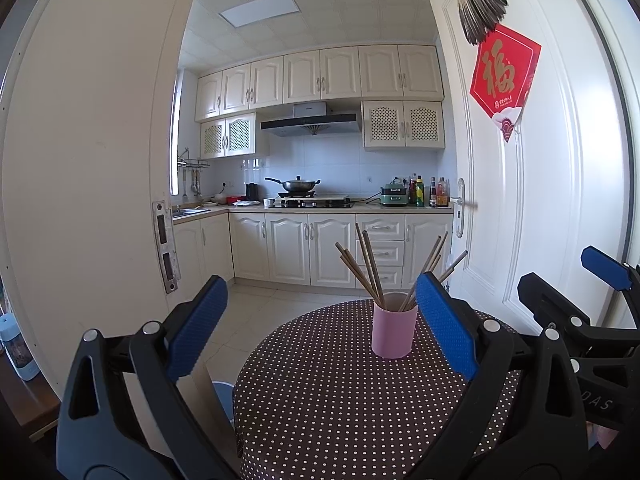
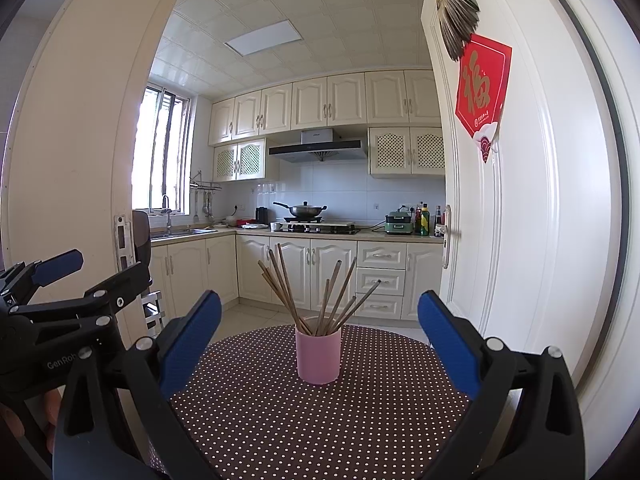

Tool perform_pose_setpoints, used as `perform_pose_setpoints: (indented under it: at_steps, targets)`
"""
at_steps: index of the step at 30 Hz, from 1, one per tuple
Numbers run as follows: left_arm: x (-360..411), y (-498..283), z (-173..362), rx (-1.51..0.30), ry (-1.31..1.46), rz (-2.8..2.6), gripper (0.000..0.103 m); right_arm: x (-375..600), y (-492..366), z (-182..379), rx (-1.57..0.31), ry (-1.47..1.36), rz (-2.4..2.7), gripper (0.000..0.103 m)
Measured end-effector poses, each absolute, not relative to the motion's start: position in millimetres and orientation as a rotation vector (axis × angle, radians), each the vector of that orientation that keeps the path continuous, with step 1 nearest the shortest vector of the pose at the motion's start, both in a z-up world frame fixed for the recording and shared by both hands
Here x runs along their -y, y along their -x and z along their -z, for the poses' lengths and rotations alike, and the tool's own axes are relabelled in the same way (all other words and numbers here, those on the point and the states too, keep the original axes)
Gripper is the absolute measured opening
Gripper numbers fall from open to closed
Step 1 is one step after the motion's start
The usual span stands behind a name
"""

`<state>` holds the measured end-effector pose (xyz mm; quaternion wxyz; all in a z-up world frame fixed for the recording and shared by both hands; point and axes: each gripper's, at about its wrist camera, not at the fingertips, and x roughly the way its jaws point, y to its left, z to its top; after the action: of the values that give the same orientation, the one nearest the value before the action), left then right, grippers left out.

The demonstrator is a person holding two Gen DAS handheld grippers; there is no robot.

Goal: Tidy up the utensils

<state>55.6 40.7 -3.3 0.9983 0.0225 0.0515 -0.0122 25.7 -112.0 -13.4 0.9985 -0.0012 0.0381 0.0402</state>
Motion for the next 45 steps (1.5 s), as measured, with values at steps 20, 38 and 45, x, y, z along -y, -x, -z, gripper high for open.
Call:
perform_pose_setpoints:
  at_steps: [20, 38, 45]
  targets:
    - [-37.3, -56.9, 2.5, -0.105, -0.049, 0.022, 0.093, 112.3, -26.3, 13.9, -0.077, -0.003, -0.082, 0.095]
    - [-35.9, -56.8, 2.8, -0.104, -0.051, 0.018, 0.093, 112.3, -26.6, 13.8, -0.077, -0.002, -0.081, 0.095]
    - [-35.7, -57.0, 2.8, -0.104, -0.051, 0.018, 0.093, 111.6, -27.1, 14.1, -0.079, -0.001, -0.080, 0.095]
